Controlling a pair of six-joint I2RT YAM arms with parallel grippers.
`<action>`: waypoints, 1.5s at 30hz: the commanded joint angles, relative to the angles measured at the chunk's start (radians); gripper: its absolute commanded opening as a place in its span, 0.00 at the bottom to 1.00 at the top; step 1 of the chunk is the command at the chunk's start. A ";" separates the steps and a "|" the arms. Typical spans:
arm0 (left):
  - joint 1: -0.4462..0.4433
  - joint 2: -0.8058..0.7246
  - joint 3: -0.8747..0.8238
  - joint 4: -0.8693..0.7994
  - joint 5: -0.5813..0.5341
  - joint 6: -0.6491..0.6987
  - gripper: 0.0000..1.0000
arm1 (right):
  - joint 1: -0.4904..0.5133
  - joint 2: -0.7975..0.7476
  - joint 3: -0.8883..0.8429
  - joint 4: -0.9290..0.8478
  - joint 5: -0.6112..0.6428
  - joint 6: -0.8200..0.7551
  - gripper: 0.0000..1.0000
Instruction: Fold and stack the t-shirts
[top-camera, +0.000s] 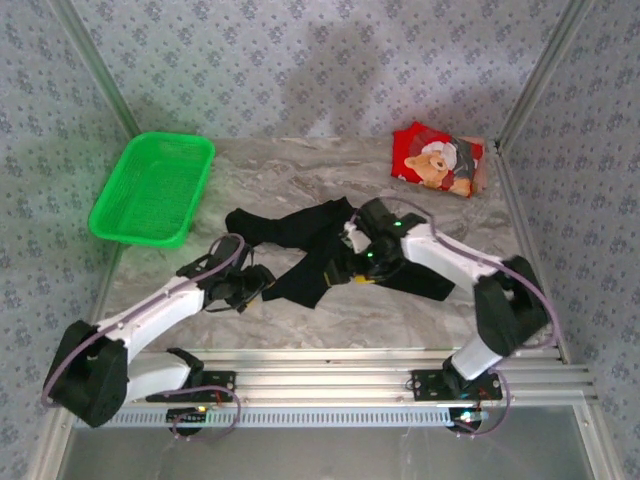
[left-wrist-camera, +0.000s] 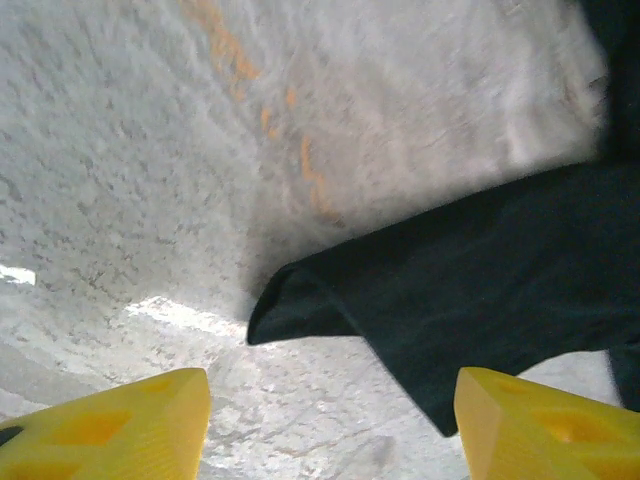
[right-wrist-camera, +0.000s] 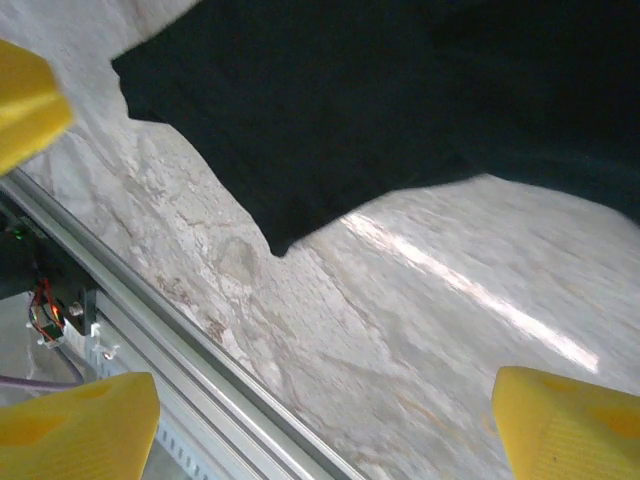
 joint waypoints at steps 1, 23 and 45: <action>0.011 -0.093 -0.015 0.047 -0.085 -0.035 0.70 | 0.081 0.137 0.103 -0.002 0.024 0.103 0.86; 0.031 -0.509 0.050 -0.281 -0.240 0.128 0.88 | 0.171 0.495 0.461 -0.081 0.353 0.265 0.09; -0.127 -0.221 0.030 -0.013 -0.089 0.031 0.88 | -0.005 -0.106 -0.060 0.025 0.169 0.325 0.00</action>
